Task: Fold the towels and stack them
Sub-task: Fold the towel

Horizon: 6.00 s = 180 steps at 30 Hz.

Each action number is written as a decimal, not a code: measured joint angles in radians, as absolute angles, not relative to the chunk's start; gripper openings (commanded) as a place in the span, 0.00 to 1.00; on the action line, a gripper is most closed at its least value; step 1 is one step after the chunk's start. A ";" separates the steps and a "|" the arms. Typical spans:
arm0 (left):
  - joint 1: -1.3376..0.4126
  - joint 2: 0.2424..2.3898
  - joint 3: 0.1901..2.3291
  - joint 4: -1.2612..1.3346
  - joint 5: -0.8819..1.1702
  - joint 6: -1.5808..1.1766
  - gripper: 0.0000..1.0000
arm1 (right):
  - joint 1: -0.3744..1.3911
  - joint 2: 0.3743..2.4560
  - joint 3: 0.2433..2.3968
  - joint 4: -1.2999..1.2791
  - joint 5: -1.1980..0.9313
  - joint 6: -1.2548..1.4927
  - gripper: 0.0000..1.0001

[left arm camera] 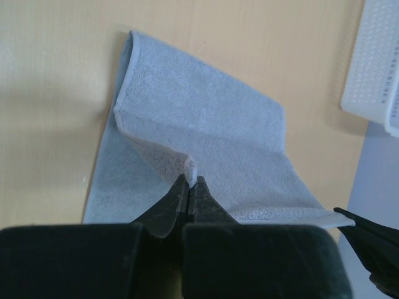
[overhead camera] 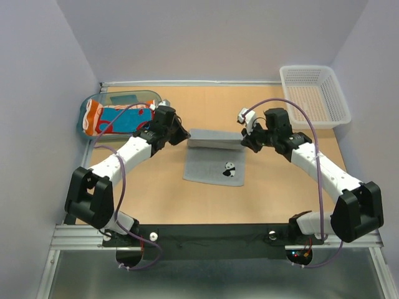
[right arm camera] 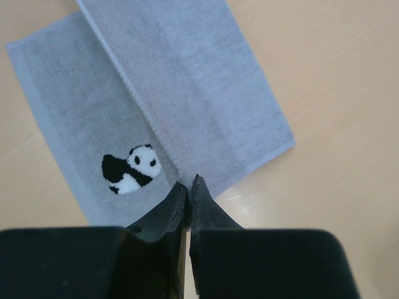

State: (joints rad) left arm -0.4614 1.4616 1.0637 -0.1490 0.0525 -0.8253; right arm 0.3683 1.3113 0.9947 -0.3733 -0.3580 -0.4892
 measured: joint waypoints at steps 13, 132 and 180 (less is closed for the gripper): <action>-0.506 1.454 0.899 -0.094 0.081 -0.872 0.05 | 0.370 1.323 0.887 -0.410 -0.390 -0.490 0.03; -0.825 1.555 0.937 -0.329 -0.140 -0.775 0.00 | 0.405 1.342 0.622 -0.339 0.093 0.726 0.01; -0.640 1.525 1.210 -0.475 -0.206 -0.577 0.00 | 0.439 1.341 0.958 -0.637 -0.109 0.653 0.01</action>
